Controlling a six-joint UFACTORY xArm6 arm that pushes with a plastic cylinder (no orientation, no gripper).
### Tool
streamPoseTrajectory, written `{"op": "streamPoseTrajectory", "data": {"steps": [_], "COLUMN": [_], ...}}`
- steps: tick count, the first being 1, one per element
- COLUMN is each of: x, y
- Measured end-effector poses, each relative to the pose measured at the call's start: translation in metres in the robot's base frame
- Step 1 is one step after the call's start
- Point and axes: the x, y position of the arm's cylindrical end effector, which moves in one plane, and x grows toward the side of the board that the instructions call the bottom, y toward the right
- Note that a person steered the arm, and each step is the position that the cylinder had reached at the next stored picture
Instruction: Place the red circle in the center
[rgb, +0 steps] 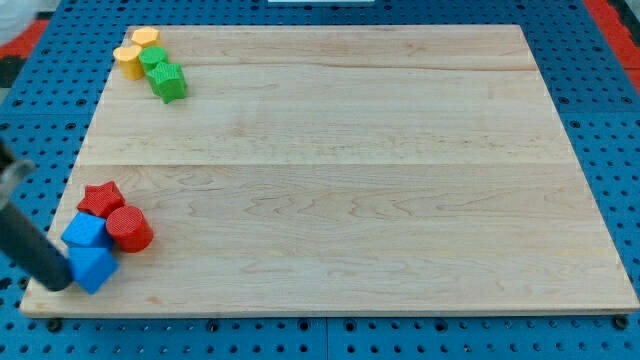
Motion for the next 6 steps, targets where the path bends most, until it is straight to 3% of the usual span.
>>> {"op": "streamPoseTrajectory", "data": {"steps": [2,4,5,6], "x": [-0.067,-0.107,-0.103,-0.072], "y": [0.052,0.177,0.217,0.232]}}
